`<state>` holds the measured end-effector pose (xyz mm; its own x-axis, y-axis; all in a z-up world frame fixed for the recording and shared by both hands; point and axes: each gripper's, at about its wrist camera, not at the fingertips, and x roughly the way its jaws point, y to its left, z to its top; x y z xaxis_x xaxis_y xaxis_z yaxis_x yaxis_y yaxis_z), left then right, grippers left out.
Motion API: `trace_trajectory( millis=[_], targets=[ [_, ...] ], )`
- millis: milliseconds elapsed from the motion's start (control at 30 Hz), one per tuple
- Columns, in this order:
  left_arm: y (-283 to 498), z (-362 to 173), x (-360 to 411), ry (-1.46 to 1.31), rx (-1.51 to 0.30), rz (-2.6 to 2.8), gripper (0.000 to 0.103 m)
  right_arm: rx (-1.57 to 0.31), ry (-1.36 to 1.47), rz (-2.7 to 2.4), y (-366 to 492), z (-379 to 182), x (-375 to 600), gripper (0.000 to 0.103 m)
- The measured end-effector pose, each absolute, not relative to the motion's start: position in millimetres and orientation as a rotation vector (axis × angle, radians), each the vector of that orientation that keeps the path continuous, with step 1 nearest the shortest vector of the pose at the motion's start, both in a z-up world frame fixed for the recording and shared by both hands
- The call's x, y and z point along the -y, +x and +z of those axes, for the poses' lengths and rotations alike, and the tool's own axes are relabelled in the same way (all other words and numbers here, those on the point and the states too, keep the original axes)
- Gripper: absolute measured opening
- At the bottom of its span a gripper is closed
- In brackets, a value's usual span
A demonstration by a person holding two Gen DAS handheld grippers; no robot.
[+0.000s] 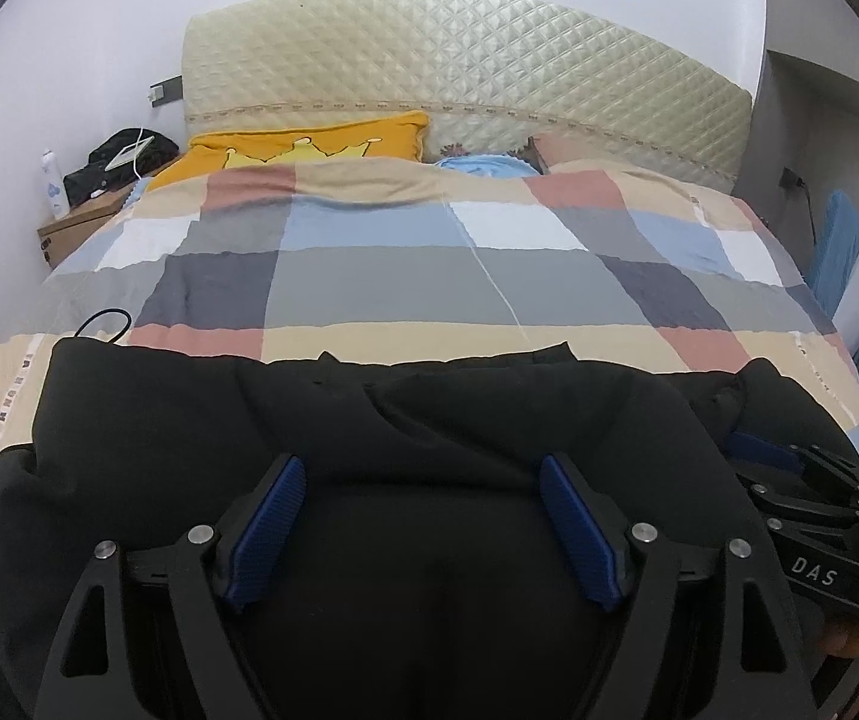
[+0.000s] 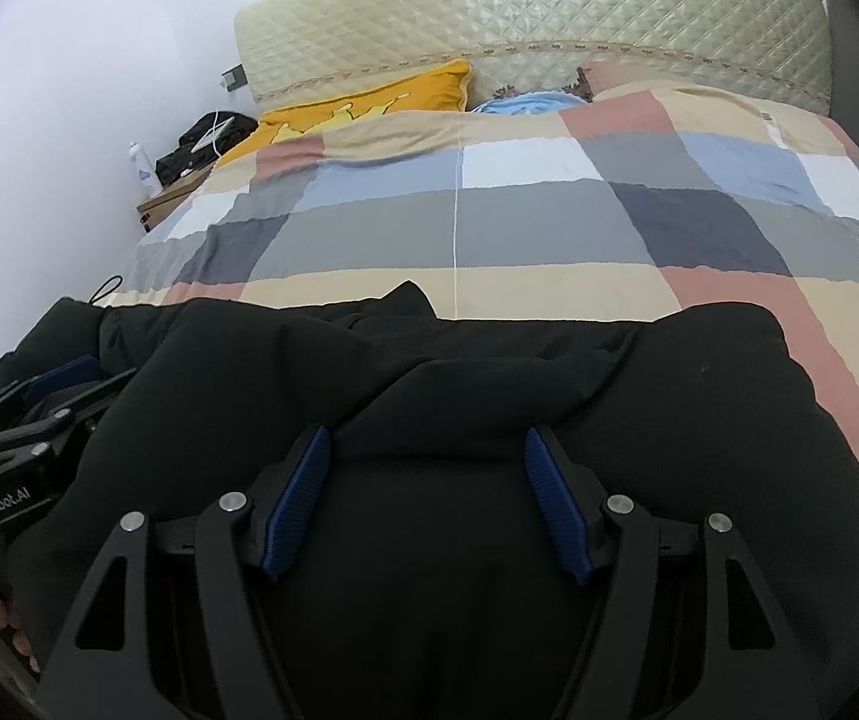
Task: Fold large clothes
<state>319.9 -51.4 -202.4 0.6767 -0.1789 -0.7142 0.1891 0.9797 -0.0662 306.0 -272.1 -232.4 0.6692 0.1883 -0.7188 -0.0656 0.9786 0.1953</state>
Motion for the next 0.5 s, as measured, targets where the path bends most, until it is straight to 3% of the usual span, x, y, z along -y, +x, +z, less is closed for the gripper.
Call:
trace_trajectory(
  millis=[100,333,500],
  targets=[
    [313,-197,45,-0.001,-0.8,-0.244,0.08,-0.821,0.132,0.153,299,-225,270,0.069],
    [290,-168,3,-0.021,-0.774,-0.182,0.08,-0.731,0.124,0.174,266,-190,286,0.083],
    [263,-165,-36,-0.001,-0.736,-0.11,0.08,-0.723,0.089,0.128,255,-191,296,0.087]
  ],
)
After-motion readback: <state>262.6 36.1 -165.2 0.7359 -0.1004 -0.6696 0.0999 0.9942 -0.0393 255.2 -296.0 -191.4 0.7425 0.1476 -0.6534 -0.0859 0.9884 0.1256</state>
